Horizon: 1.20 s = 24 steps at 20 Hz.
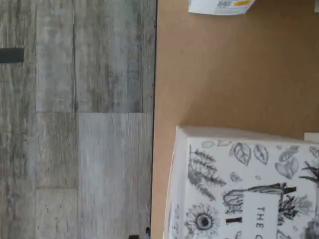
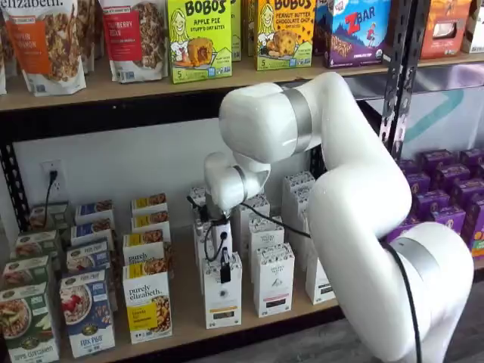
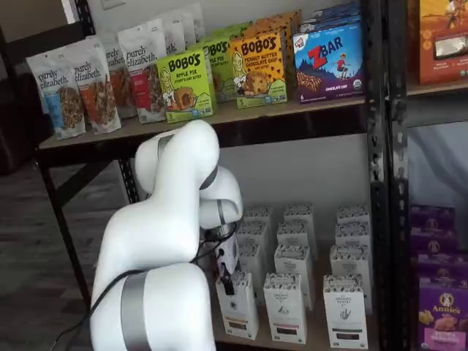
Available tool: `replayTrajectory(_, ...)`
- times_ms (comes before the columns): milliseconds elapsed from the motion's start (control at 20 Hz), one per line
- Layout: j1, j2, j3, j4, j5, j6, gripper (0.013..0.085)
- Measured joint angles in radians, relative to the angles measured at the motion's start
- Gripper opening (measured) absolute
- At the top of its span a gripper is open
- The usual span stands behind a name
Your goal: Pick up the white box with a yellow strip in the middle, on the bottom shelf, the fourth box from the left
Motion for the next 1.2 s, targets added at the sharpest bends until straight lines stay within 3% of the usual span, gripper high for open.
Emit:
replayTrajectory(700, 0.004, 0.057, -0.052, -0.018, 0.0, 0.019, 0.085)
replayTrajectory(900, 0.004, 0.062, -0.055, 0.0, -0.003, 0.005, 0.069)
replayTrajectory(1200, 0.008, 0.071, -0.066, -0.006, 0.002, 0.013, 0.069)
